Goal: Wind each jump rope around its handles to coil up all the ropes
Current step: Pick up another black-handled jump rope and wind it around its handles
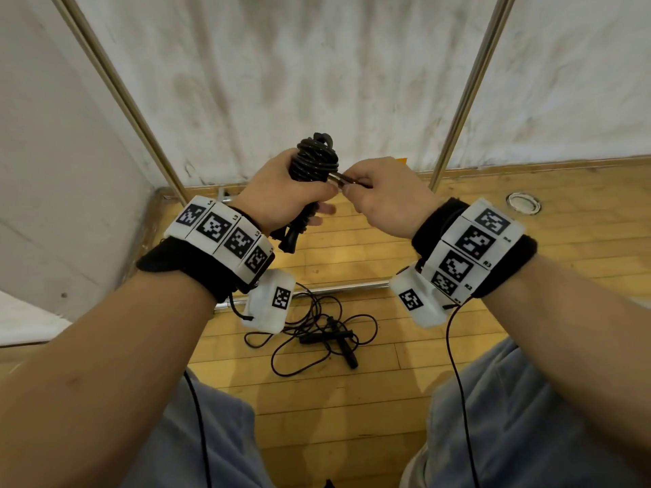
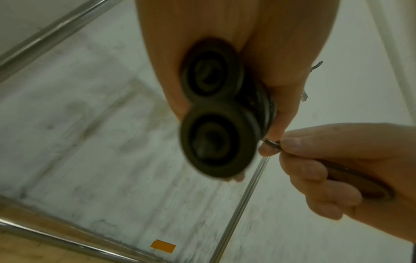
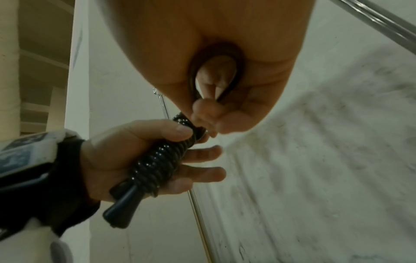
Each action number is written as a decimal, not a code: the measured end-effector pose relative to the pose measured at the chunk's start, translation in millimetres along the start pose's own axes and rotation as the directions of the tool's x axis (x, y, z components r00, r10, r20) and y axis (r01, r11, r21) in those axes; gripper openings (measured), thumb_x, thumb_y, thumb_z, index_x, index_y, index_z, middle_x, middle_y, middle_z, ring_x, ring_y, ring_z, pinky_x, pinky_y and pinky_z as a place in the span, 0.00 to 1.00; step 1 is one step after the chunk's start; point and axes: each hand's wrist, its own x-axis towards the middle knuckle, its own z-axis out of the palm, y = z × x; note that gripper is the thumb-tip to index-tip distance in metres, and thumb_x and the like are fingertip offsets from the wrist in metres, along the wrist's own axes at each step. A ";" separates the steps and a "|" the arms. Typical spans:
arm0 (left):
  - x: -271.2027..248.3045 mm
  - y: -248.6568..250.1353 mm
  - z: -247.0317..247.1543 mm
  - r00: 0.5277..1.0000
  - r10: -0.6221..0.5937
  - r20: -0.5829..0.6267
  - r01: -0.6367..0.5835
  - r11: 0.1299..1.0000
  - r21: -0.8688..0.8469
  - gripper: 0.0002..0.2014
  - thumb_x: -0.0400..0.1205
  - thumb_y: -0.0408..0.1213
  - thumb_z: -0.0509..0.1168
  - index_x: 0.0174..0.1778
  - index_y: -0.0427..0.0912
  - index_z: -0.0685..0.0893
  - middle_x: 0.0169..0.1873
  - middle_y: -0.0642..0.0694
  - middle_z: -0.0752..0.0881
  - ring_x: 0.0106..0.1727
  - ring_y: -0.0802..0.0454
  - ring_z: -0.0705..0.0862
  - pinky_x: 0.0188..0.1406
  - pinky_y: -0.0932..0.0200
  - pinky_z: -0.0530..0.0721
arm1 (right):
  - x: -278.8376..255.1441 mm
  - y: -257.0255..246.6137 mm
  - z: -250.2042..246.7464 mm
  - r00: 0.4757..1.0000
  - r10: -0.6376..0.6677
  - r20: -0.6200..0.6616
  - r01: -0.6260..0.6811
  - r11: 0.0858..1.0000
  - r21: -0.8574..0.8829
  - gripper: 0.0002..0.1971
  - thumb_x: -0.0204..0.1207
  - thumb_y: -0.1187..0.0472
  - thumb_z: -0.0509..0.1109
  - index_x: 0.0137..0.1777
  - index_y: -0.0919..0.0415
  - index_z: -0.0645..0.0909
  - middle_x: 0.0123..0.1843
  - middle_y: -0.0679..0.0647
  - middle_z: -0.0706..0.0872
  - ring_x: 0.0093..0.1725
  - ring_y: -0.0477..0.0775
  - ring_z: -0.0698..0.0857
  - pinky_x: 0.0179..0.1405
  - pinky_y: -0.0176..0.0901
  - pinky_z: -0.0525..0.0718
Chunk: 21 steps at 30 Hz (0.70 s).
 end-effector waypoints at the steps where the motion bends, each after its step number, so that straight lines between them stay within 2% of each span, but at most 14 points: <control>1: -0.5 -0.1 0.9 1.000 0.003 -0.004 -0.003 1.000 0.010 0.13 0.76 0.30 0.72 0.53 0.40 0.79 0.35 0.46 0.88 0.34 0.47 0.90 0.26 0.59 0.85 | -0.4 0.6 1.0 1.000 0.006 0.006 -0.006 1.000 0.017 0.10 0.82 0.61 0.60 0.53 0.61 0.84 0.31 0.46 0.77 0.28 0.43 0.74 0.29 0.37 0.71; 3: -0.5 -0.5 3.4 0.999 0.013 -0.041 -0.012 1.000 0.027 0.12 0.77 0.32 0.72 0.53 0.40 0.78 0.30 0.47 0.86 0.27 0.50 0.87 0.23 0.60 0.82 | -0.4 1.1 4.0 1.000 0.008 -0.007 -0.008 1.000 0.020 0.10 0.81 0.60 0.61 0.51 0.60 0.85 0.30 0.47 0.78 0.27 0.45 0.75 0.27 0.37 0.71; 5: 0.0 -0.6 6.3 0.998 0.015 -0.062 -0.014 1.000 0.019 0.12 0.79 0.33 0.70 0.54 0.42 0.75 0.30 0.46 0.84 0.26 0.50 0.85 0.24 0.58 0.82 | 1.9 1.5 6.2 0.999 0.004 -0.038 -0.004 1.000 -0.020 0.11 0.80 0.60 0.61 0.47 0.62 0.86 0.30 0.50 0.80 0.28 0.48 0.77 0.26 0.36 0.72; 7: 1.1 0.0 8.8 0.999 -0.026 -0.028 0.024 0.998 -0.062 0.12 0.81 0.33 0.65 0.58 0.43 0.72 0.33 0.42 0.83 0.29 0.48 0.84 0.29 0.54 0.81 | 4.9 3.2 6.9 0.998 0.007 -0.057 -0.010 0.998 -0.057 0.12 0.80 0.62 0.60 0.43 0.64 0.84 0.32 0.53 0.81 0.31 0.50 0.77 0.27 0.33 0.71; 9: 1.5 0.7 11.3 0.998 -0.060 0.027 0.063 0.989 -0.137 0.12 0.83 0.32 0.61 0.62 0.42 0.71 0.38 0.41 0.82 0.34 0.47 0.84 0.35 0.52 0.80 | 6.9 5.9 6.1 0.997 0.015 -0.073 -0.020 0.998 -0.066 0.11 0.81 0.63 0.59 0.38 0.62 0.80 0.29 0.50 0.78 0.28 0.47 0.74 0.22 0.28 0.66; 12: 2.5 -1.1 13.7 1.000 0.004 0.017 -0.002 0.998 -0.068 0.09 0.86 0.34 0.59 0.62 0.42 0.72 0.40 0.44 0.83 0.37 0.51 0.86 0.38 0.52 0.84 | 8.2 7.8 4.1 0.994 0.029 -0.102 -0.034 0.998 -0.043 0.09 0.79 0.64 0.59 0.41 0.61 0.80 0.30 0.48 0.77 0.28 0.45 0.74 0.22 0.27 0.67; 14: 2.5 -1.4 12.9 0.998 0.064 -0.026 -0.065 0.998 -0.019 0.06 0.86 0.37 0.61 0.57 0.41 0.76 0.39 0.45 0.85 0.40 0.44 0.88 0.43 0.46 0.87 | 8.2 7.2 2.5 0.995 0.035 -0.096 -0.037 0.999 -0.021 0.09 0.78 0.64 0.61 0.44 0.64 0.82 0.34 0.52 0.81 0.31 0.48 0.77 0.28 0.33 0.73; 16: 2.6 -0.9 13.0 0.993 0.101 -0.060 -0.100 0.995 0.020 0.05 0.83 0.40 0.64 0.52 0.44 0.78 0.38 0.45 0.86 0.46 0.36 0.88 0.48 0.39 0.87 | 8.0 7.5 -0.8 0.996 0.064 -0.059 -0.063 0.998 0.012 0.10 0.77 0.63 0.62 0.41 0.66 0.83 0.32 0.55 0.82 0.27 0.50 0.79 0.28 0.40 0.79; 18: 2.5 -1.2 14.5 0.991 0.101 -0.087 -0.100 0.995 0.017 0.06 0.82 0.41 0.66 0.50 0.47 0.75 0.39 0.47 0.85 0.41 0.44 0.90 0.44 0.44 0.90 | 8.1 8.5 -4.6 0.995 0.097 -0.021 -0.097 0.995 0.024 0.14 0.78 0.59 0.64 0.31 0.64 0.80 0.26 0.55 0.80 0.17 0.46 0.76 0.21 0.35 0.77; 19: 2.2 -1.7 15.7 0.992 0.097 -0.084 -0.096 0.995 0.008 0.07 0.82 0.40 0.66 0.51 0.48 0.73 0.40 0.47 0.84 0.36 0.48 0.90 0.38 0.48 0.90 | 8.6 8.6 -5.6 0.994 0.107 -0.013 -0.107 0.994 0.018 0.17 0.78 0.58 0.64 0.27 0.62 0.77 0.24 0.54 0.79 0.14 0.44 0.74 0.17 0.33 0.74; 21: 2.2 -2.7 17.7 0.992 0.106 -0.073 -0.103 0.994 0.042 0.10 0.82 0.42 0.65 0.54 0.47 0.71 0.38 0.46 0.81 0.27 0.52 0.85 0.26 0.55 0.84 | 9.6 8.0 -5.7 0.994 0.106 -0.012 -0.106 0.994 -0.002 0.19 0.80 0.58 0.63 0.26 0.61 0.75 0.24 0.53 0.78 0.15 0.44 0.73 0.17 0.33 0.73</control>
